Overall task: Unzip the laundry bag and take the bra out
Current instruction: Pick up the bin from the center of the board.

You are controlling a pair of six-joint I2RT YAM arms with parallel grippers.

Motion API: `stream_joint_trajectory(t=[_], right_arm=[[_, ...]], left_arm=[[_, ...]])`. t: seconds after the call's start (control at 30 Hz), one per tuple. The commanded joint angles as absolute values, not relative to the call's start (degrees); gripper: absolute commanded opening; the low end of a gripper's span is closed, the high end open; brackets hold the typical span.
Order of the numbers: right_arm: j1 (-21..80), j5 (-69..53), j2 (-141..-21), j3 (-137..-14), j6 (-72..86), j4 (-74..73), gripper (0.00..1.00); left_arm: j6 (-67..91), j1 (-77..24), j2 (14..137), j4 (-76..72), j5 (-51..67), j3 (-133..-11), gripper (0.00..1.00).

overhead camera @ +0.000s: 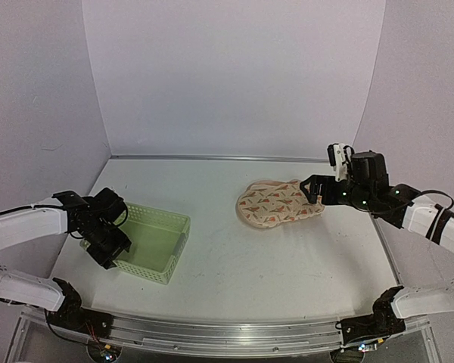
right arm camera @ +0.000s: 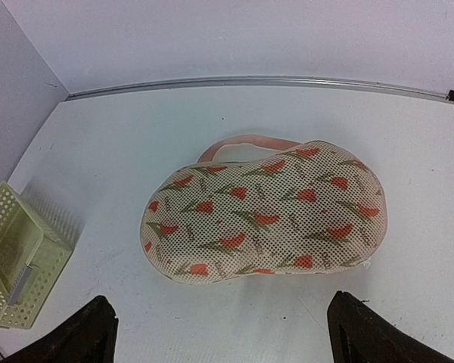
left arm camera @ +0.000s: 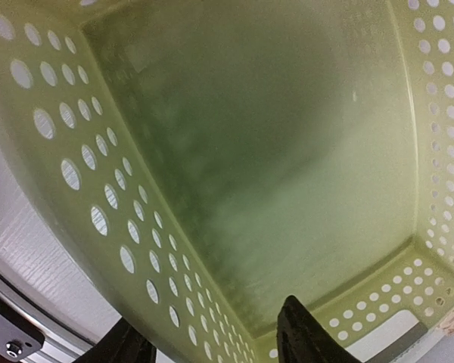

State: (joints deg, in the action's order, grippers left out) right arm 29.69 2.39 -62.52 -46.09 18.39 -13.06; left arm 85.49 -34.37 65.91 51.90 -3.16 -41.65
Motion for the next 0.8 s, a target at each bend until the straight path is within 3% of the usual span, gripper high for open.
stream_joint_trajectory(t=[0.0,0.47,0.77], right_arm=[[29.9,3.3,-61.1,-45.9,18.0,-11.1,0.98],[29.9,3.3,-61.5,-46.6,18.5,-11.8,0.98],[29.9,3.8,-60.9,-46.9,18.2,-12.8,0.98]], left_arm=[[85.3,-33.8,64.8,50.7,-3.0,-40.8,0.5],[81.4,-33.8,66.5,50.6,-5.4,-43.3,0.2],[76.6,-33.1,70.0,50.6,-7.2,-47.0,0.13]])
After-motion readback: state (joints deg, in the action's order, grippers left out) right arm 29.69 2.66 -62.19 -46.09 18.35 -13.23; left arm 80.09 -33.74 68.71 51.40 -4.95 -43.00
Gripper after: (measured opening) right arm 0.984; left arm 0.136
